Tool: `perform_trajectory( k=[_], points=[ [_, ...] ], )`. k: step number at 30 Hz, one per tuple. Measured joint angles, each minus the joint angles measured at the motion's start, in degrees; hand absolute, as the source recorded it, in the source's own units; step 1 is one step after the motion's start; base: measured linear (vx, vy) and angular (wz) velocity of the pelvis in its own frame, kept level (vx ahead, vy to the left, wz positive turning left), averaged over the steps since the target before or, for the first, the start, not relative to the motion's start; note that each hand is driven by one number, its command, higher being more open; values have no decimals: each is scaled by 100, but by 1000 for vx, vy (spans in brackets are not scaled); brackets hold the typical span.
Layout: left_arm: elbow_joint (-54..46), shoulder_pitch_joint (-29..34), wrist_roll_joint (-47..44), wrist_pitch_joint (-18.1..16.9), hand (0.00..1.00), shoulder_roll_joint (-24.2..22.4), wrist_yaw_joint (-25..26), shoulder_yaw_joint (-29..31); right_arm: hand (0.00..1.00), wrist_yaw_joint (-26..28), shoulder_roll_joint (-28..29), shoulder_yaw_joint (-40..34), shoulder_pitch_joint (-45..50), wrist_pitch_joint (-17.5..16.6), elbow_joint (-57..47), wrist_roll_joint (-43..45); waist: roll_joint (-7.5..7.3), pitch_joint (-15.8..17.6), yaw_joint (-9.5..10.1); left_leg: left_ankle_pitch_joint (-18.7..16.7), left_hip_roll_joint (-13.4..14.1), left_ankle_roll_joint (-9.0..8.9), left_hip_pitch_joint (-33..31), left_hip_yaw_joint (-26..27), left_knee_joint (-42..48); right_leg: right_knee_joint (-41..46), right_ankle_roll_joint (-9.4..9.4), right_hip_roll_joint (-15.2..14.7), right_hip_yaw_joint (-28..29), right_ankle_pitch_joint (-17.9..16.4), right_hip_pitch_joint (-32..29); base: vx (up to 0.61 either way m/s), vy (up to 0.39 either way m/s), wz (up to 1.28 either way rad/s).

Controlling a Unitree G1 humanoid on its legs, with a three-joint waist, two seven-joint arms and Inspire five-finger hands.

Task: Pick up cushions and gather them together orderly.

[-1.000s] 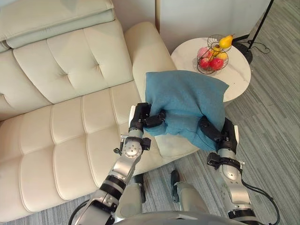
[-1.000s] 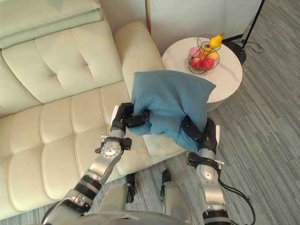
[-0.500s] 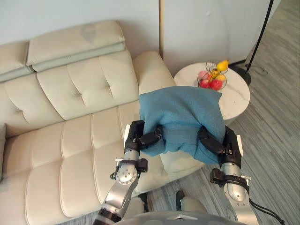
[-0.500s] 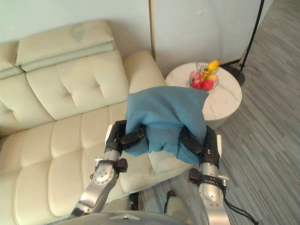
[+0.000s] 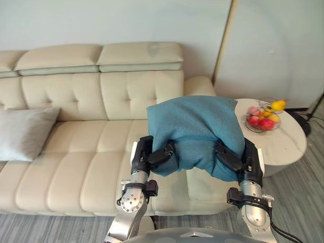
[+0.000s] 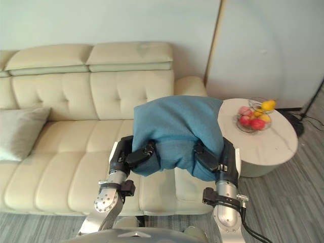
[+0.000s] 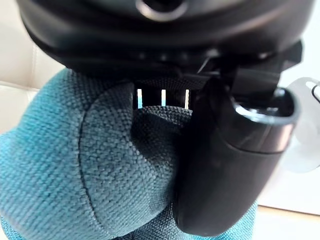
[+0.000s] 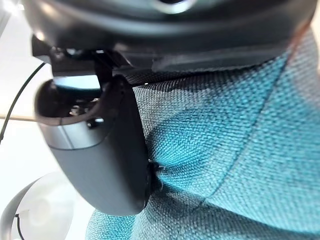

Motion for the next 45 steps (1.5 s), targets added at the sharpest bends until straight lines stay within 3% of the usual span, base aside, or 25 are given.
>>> perform_trajectory(
  k=[1,3,4,5,8,12,14,15,16,17,18,19,22,26,29,30,32,34,35,38,45],
  points=[
    [19,-1,-65,-30,0,-31,0,-30,0,-21,-4,-39,-53,-4,35,-49,-5,-31,-14,-44,254,-46,233,161,200,-26,88,-186,-77,53,40,-62,237,49],
    [136,-41,-99,-131,0,-25,-3,-146,0,-34,-11,-188,-172,-34,244,-108,14,-120,-78,-127,362,-61,460,218,177,-152,261,-350,-194,165,80,-29,280,63],
    [335,-150,-103,-250,0,-73,-43,-377,0,-48,-59,-482,-360,-73,602,-113,128,-245,-194,-7,402,-187,700,237,-238,-371,489,-496,-396,359,99,-34,531,110],
    [568,-334,-103,-276,0,-101,-114,-534,0,-64,-69,-720,-637,-111,1065,-156,274,-393,-314,-121,234,-917,800,254,-1026,-752,734,-527,-548,718,65,-24,527,97],
    [1028,-465,-195,-275,0,167,-94,-402,0,14,253,-685,-879,-99,1833,-214,-137,-330,-317,-73,-268,-687,788,259,-1109,-1371,778,-778,-292,1191,280,25,344,30],
    [1188,-435,-247,-246,0,319,-93,-283,0,147,339,-559,-873,37,2185,-222,-176,-157,-281,-294,-497,-458,769,156,-844,-735,734,-1088,-106,1330,159,9,195,23],
    [1187,-384,-244,-244,0,324,-94,-268,0,160,406,-559,-872,74,2239,-221,-187,-45,-247,-385,-508,-376,840,165,-803,-175,599,-1120,285,1413,-85,-14,117,-2],
    [1187,-358,-244,-240,0,328,-98,-211,0,182,434,-537,-869,73,2239,-222,-166,45,-281,-438,-480,-294,927,148,-835,207,492,-1040,631,1177,-279,-3,57,-5],
    [1184,-352,-239,-239,0,328,-109,-153,0,193,442,-491,-870,72,2232,-219,-205,61,-325,-458,-428,-262,937,114,-867,496,545,-711,998,688,-415,0,0,0],
    [1178,-355,-238,-239,0,328,-110,-140,0,194,447,-479,-871,71,2228,-218,-249,67,-335,-455,-442,-256,953,110,-898,559,550,-557,1090,516,-449,41,-89,3],
    [1133,-354,-230,-239,0,315,-116,-139,0,195,471,-466,-876,70,2192,-217,-381,68,-335,-461,-507,-268,961,135,-923,493,506,-105,1134,115,-500,60,-103,-10],
    [1110,-356,-208,-231,0,216,-135,-164,0,180,425,-484,-889,66,2100,-216,-379,65,-318,-516,-524,-344,888,176,-834,173,389,42,1065,-48,-357,58,-96,-13],
    [946,-359,-181,-212,0,96,-200,-266,0,124,365,-577,-738,65,1890,-191,-194,76,-346,-500,-480,-449,896,88,-878,134,285,144,1089,-73,-316,103,-49,5],
    [841,-355,-179,-212,0,85,-235,-353,0,112,406,-632,-477,67,1531,-145,-137,34,-339,-459,-390,-518,1092,35,-975,-1,248,231,1078,-115,-31,144,-55,19],
    [612,-247,-185,-213,0,86,-272,-352,0,115,432,-614,-145,66,987,-94,-118,37,-315,-531,-154,-430,805,48,224,-367,247,310,1015,-112,493,127,-65,21],
    [477,-192,-187,-215,0,80,-287,-351,0,117,373,-586,-61,66,752,-95,-21,53,-241,-509,52,-435,506,100,1154,-482,246,397,1012,-113,710,91,-7,-7],
    [373,-141,-192,-216,0,44,-319,-339,0,113,258,-560,-31,62,570,-95,23,27,-142,-504,240,-380,233,142,1831,-657,209,380,1097,-137,911,97,39,-25],
    [301,-130,-190,-225,0,-23,-387,-341,0,31,208,-565,-37,30,489,-96,105,-31,-87,-694,247,-162,312,229,1026,-572,216,326,1204,-141,857,89,149,-30],
    [291,-127,-190,-226,0,-51,-391,-336,0,16,213,-562,-39,32,498,-96,128,-64,-68,-524,133,-186,529,159,372,-494,289,289,1301,-192,783,87,168,-22],
    [293,-99,-189,-224,0,-44,-383,-306,0,17,261,-535,-39,34,504,-105,-72,-79,-90,-520,-220,-194,651,-38,-18,-577,351,102,1493,-226,699,49,136,-9],
    [296,79,-181,-220,0,89,-377,-316,0,60,272,-440,-40,51,762,-214,-129,-115,-87,-502,-359,-231,1093,43,-627,-720,425,88,1814,-134,790,10,52,-14]
  ],
)
